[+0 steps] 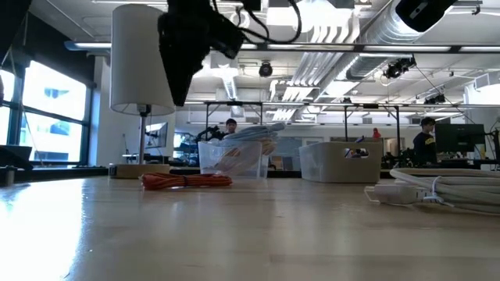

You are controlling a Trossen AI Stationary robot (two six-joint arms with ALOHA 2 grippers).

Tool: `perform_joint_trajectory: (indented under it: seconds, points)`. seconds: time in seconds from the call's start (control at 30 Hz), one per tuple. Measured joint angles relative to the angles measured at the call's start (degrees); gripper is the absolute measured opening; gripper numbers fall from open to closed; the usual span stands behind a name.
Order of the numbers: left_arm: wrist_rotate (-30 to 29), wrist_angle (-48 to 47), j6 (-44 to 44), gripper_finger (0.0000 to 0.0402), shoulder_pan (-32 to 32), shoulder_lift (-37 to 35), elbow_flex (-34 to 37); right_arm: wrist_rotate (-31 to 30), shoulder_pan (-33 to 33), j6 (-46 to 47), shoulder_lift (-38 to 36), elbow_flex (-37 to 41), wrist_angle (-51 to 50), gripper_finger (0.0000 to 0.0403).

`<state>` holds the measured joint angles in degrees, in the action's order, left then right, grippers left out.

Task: Pick & Place USB Port
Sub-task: Put the red charger cable into the gray bin

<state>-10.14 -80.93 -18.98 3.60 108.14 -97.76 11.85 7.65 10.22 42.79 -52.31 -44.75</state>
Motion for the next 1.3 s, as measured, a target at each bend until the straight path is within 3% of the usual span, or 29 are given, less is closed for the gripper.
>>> perform_joint_trajectory:
  seconds: [0.7, 0.87, 1.3]
  points:
    - [4.02, 6.6, -0.83, 0.0184, -7.13, 8.21, -0.03, -0.14, 4.0, 0.35, 0.02, 0.0, 0.04, 0.0105]
    - [7.81, 7.49, -0.59, 0.0184, -8.5, 9.12, -0.04, -0.14, 4.16, 0.44, 0.02, 0.0, 0.02, 0.0105]
    - [9.65, 9.37, -0.32, 0.0184, -8.49, 11.23, -0.02, -0.14, 4.16, 0.6, 0.02, 0.0, 0.31, 0.0105]
